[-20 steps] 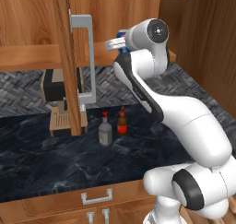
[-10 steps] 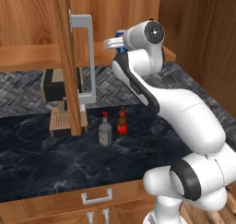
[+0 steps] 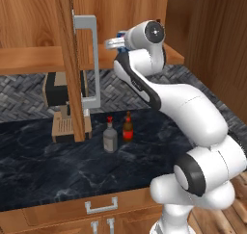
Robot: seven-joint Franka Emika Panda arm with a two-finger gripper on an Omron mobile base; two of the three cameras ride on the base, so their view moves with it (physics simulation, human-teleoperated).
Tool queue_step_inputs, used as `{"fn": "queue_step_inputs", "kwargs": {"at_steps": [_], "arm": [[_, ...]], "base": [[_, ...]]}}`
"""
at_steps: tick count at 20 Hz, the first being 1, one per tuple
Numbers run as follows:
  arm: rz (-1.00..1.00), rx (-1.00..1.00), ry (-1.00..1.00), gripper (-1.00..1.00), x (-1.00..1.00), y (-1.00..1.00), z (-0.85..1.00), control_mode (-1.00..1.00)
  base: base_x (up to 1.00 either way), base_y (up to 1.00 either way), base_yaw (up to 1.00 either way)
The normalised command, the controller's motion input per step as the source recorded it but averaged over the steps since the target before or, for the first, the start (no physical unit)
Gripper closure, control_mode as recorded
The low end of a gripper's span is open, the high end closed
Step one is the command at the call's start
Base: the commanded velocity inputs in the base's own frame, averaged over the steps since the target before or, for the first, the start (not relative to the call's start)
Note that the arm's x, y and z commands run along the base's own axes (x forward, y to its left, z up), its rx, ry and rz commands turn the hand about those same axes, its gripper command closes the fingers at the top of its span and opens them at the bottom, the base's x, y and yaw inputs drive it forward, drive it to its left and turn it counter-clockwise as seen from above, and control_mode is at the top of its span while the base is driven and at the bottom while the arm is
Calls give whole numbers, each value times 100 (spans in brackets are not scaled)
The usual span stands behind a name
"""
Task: Sort all alcoholic drinks to one cabinet, and non-alcoholic drinks to the other.
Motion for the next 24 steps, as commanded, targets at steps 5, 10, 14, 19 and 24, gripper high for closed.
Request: {"fn": "queue_step_inputs", "kwargs": {"at_steps": [5, 10, 14, 19, 24], "arm": [[0, 0, 0, 100, 23, 10, -5, -100], [0, 0, 1, 100, 20, 0, -12, -100], [0, 0, 3, 100, 21, 0, -21, -100], [0, 1, 5, 100, 25, 0, -23, -100], [0, 2, 1, 100, 22, 0, -6, -100]], "base": [[0, 0, 0], [0, 0, 0], [0, 0, 0], [0, 0, 0], [0, 0, 0]]}}
